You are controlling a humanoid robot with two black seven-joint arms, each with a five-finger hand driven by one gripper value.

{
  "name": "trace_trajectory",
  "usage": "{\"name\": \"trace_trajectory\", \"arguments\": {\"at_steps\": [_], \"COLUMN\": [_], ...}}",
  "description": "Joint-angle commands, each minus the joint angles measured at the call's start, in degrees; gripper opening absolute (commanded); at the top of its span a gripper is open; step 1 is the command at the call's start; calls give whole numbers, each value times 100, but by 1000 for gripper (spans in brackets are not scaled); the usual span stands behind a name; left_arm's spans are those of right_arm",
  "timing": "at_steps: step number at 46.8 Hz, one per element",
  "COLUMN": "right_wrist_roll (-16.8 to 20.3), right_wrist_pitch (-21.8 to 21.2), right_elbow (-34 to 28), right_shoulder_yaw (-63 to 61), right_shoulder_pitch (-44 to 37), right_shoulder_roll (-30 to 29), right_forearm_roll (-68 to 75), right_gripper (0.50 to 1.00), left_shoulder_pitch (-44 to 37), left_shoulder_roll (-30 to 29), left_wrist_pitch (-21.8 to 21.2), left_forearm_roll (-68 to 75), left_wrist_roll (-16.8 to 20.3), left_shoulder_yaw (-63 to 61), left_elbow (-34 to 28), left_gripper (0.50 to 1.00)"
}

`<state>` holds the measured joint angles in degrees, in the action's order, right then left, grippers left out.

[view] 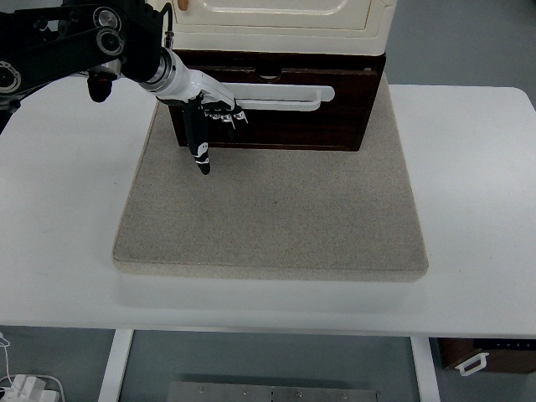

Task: Close drawer under combined cabinet
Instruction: 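Push the brown drawer front with the left hand toward the cabinet, then press the left hand against the drawer front until flush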

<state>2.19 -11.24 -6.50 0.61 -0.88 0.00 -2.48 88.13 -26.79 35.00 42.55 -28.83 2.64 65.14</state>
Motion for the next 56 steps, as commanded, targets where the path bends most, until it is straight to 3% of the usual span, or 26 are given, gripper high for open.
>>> {"name": "trace_trajectory", "arguments": {"at_steps": [1,16,56], "right_wrist_roll": [0,0,0], "right_wrist_pitch": [-1,-1,-1], "right_elbow": [0,0,0], "right_shoulder_yaw": [0,0,0], "right_shoulder_pitch": [0,0,0], "right_shoulder_roll": [0,0,0], "right_forearm_roll": [2,2,-7], "right_gripper": [952,952,952], "left_shoulder_pitch": [-7,-7,-24], "left_shoulder_roll": [33,192,157], "left_wrist_pitch": [0,0,0], "left_forearm_roll": [-1,61,263], "left_wrist_roll": [0,26,97], "left_shoulder_yaw": [0,0,0], "left_elbow": [-37,-335,-415], "left_gripper": [1000,1000,1000]}}
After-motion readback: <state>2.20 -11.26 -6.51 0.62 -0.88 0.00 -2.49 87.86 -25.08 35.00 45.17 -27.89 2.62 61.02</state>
